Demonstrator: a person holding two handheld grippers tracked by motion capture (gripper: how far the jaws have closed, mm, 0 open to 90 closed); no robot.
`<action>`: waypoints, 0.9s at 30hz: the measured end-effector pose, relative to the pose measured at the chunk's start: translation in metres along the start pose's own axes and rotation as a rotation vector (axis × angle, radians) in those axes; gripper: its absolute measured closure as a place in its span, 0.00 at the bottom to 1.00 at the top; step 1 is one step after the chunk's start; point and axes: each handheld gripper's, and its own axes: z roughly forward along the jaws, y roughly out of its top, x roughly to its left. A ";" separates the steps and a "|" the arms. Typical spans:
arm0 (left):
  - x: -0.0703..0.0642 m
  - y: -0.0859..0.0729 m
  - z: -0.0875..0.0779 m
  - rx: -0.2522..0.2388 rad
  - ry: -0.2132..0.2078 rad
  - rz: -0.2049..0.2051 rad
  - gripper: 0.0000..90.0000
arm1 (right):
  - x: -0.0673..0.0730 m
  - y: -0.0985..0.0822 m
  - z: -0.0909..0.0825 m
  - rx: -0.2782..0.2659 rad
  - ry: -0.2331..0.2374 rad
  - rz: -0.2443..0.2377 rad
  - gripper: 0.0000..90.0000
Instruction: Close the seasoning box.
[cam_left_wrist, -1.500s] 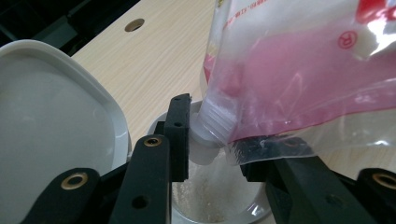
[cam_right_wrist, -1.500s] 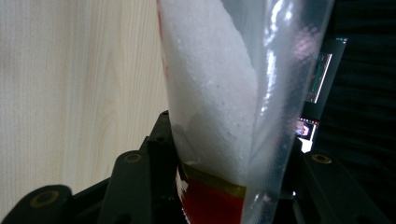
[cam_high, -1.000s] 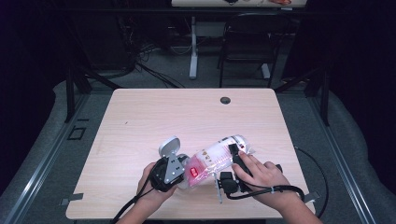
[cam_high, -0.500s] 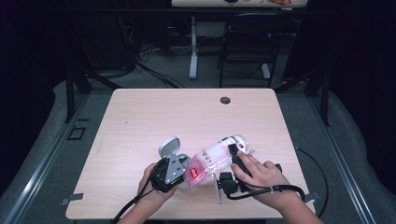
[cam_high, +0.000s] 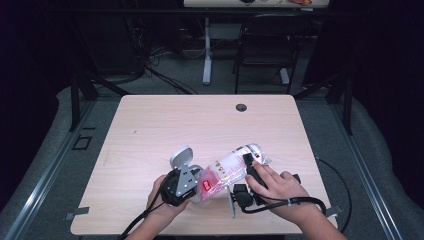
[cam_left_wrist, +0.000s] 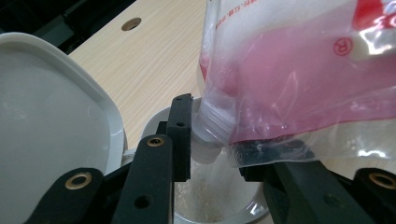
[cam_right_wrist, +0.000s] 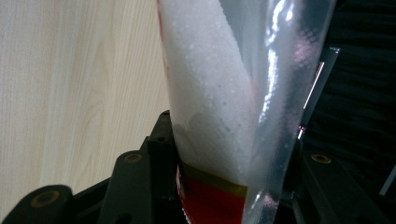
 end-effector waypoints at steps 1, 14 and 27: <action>0.000 0.000 0.000 0.000 0.002 -0.002 0.79 | 0.000 0.000 0.000 0.000 0.002 -0.002 0.61; 0.002 -0.002 -0.001 -0.005 -0.001 -0.023 0.79 | -0.005 0.003 0.000 0.007 0.010 -0.026 0.61; 0.002 -0.003 -0.001 -0.011 0.004 -0.022 0.79 | -0.007 0.006 0.000 0.006 -0.007 -0.053 0.61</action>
